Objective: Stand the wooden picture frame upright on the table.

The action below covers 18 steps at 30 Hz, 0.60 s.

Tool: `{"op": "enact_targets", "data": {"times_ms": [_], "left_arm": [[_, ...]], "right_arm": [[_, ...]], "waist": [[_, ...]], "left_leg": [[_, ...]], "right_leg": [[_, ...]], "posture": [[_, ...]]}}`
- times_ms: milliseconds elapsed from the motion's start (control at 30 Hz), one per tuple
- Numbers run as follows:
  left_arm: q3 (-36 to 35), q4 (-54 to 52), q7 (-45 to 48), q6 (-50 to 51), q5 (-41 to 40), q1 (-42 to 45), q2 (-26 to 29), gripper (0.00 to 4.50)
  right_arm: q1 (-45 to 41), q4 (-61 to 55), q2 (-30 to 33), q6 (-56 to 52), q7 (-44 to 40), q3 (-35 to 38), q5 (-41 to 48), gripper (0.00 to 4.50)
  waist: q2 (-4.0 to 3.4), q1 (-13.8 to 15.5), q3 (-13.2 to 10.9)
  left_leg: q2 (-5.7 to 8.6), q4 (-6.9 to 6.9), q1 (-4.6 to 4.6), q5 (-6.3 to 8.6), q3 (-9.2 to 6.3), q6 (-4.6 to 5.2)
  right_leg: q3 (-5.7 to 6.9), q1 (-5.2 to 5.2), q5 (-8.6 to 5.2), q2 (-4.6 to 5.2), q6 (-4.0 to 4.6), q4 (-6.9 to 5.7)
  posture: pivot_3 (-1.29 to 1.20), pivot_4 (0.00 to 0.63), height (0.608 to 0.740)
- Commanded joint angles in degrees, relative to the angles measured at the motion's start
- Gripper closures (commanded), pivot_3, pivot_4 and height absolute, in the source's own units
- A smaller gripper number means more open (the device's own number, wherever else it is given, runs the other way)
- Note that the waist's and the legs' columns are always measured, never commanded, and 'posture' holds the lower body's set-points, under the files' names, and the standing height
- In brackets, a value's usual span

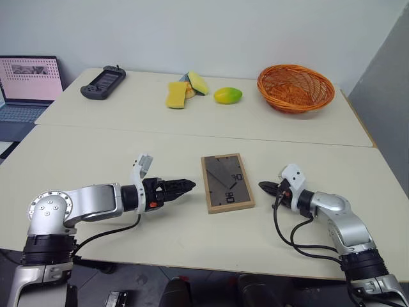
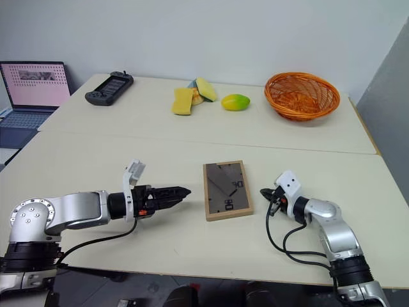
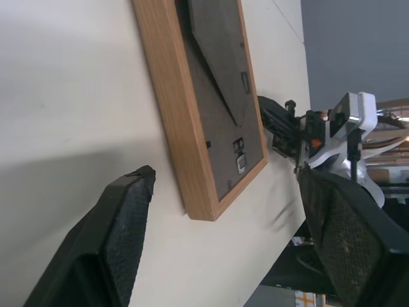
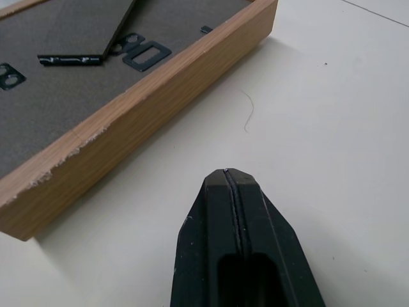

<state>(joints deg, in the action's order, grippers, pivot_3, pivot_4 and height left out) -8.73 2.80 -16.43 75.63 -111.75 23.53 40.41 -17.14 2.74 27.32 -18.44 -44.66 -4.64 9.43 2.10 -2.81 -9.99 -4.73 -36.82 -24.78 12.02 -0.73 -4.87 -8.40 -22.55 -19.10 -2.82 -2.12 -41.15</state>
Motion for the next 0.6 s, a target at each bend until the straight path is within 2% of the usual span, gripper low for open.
{"op": "enact_targets", "data": {"times_ms": [33,600], "left_arm": [[2.2,-0.7,-0.8,-0.3,-1.2,0.6,0.1,0.79],[4.4,2.8,-7.0,-2.3,-1.2,2.9,-7.0,0.79]], "right_arm": [[-1.6,-0.4,0.0,1.5,0.4,-0.1,-0.6,4.50],[-1.5,-4.7,-6.1,-1.8,4.4,-2.3,-0.4,4.50]], "waist": [[0.00,0.0,0.0],[0.00,0.1,0.0]], "left_leg": [[0.01,0.00,0.00,0.00,-0.04,0.00],[0.08,0.00,0.06,-0.01,-0.31,-0.02]], "right_leg": [[0.03,0.02,0.00,0.00,0.00,0.01],[0.18,0.28,0.00,0.02,0.00,0.14]], "posture": [[0.00,0.150,0.740],[0.00,0.150,0.740]]}}
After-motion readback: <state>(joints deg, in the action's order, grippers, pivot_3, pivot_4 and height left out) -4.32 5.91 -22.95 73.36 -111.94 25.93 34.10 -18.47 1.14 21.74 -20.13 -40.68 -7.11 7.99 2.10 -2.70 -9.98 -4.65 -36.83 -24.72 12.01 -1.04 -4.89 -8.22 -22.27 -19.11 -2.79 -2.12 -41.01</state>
